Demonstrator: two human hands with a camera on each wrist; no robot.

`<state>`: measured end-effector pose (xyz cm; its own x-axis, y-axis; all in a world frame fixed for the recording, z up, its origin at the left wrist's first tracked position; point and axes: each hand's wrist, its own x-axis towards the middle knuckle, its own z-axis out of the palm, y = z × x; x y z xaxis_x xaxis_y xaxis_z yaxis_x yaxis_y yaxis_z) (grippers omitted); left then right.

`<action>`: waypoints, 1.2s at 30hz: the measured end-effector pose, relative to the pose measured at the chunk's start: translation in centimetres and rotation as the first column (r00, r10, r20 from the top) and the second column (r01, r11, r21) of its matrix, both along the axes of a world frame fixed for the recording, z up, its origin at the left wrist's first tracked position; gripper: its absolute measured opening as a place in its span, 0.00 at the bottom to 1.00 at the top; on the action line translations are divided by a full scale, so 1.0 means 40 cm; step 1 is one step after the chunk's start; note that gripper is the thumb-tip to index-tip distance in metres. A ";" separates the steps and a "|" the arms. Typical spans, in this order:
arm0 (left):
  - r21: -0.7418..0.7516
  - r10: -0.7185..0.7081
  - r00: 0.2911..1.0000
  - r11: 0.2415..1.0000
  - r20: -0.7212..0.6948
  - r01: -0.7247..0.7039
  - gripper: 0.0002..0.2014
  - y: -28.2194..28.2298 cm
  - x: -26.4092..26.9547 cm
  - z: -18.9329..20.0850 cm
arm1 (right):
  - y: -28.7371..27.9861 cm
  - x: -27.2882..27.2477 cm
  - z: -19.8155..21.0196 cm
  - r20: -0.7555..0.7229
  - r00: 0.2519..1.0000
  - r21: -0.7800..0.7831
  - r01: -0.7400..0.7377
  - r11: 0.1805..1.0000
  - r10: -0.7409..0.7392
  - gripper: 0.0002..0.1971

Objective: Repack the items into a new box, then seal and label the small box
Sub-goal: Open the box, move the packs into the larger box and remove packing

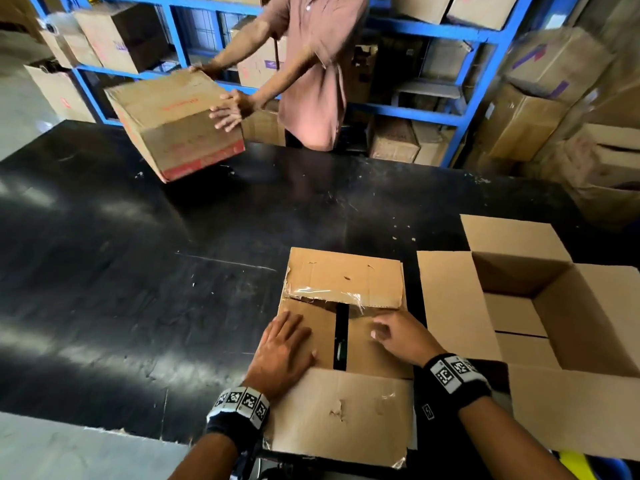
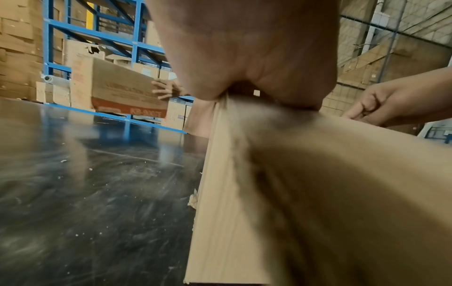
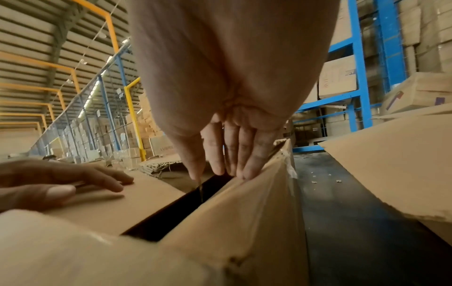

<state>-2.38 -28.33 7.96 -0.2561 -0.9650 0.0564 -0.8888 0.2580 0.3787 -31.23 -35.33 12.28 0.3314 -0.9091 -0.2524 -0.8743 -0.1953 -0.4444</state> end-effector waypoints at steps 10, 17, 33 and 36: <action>-0.082 -0.003 1.000 0.997 -0.005 0.003 0.19 0.000 0.009 -0.045 | -0.163 0.015 0.052 0.105 0.992 -0.264 0.097 0.960 -0.072 0.36; -0.044 0.023 1.000 0.999 -0.005 -0.023 0.18 -0.004 0.007 -0.046 | -0.335 0.032 -0.003 -0.130 0.982 -0.018 0.133 0.991 -0.134 0.34; 0.043 0.048 0.994 0.998 0.101 -0.053 0.22 -0.001 -0.010 -0.012 | -0.148 0.197 0.011 -0.409 0.822 0.137 -0.374 0.917 0.396 0.19; 0.032 0.045 0.995 0.998 0.089 -0.048 0.22 -0.001 -0.009 -0.008 | -0.108 0.193 0.004 -0.472 0.768 0.186 -0.394 0.900 0.433 0.23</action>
<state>-2.73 -28.35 7.63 -0.2133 -0.9770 0.0028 -0.9299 0.2039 0.3061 -23.51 -39.66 12.43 0.4852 -0.6857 -0.5427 -0.8189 -0.5739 -0.0070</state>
